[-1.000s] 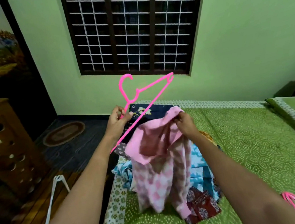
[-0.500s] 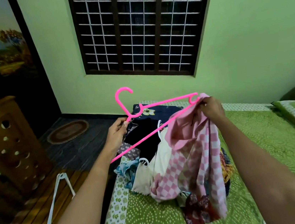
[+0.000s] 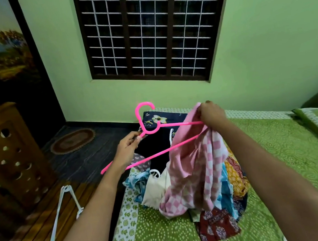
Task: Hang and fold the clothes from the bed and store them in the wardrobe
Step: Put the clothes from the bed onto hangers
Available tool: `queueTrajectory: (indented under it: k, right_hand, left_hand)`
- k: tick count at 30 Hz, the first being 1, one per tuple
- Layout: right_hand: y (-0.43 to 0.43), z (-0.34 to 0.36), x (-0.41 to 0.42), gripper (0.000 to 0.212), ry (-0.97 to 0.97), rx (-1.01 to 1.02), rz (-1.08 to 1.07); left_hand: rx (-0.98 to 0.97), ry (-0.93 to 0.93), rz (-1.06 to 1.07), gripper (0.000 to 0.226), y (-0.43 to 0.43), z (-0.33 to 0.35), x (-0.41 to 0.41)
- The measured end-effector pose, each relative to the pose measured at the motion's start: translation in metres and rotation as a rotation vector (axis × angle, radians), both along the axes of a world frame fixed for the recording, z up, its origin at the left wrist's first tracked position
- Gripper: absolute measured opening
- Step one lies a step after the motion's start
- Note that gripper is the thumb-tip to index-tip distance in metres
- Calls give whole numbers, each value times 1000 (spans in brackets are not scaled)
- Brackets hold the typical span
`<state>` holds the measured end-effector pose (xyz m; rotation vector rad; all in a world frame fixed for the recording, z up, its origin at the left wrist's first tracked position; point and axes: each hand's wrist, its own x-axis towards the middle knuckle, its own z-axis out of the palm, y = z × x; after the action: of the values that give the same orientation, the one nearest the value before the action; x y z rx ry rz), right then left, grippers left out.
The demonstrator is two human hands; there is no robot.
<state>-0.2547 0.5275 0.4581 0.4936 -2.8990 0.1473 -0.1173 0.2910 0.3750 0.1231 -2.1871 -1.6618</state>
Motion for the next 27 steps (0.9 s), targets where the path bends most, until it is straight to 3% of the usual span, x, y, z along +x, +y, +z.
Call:
queueTrajectory:
  k: [3, 8, 12, 15, 23, 27]
  right_hand:
    - [-21, 3, 17, 26, -17, 147, 182]
    - [-69, 4, 54, 30, 3, 56, 480]
    - [-74, 13, 57, 45, -4, -106, 477]
    - [-72, 14, 53, 56, -53, -89, 468]
    - [-72, -13, 58, 45, 51, -62, 355]
    - [-66, -8, 57, 40, 100, -153, 311]
  left_hand:
    - [6, -11, 15, 11, -4, -4, -1]
    - [-47, -51, 76, 16, 5, -16, -12]
    - [42, -23, 160, 29, -6, -13, -8]
    - [-32, 2, 201, 28, -11, -3, -10]
    - [-32, 101, 167, 10, 1, -1, -9]
    - [-303, 156, 597, 30, 11, 5, -5]
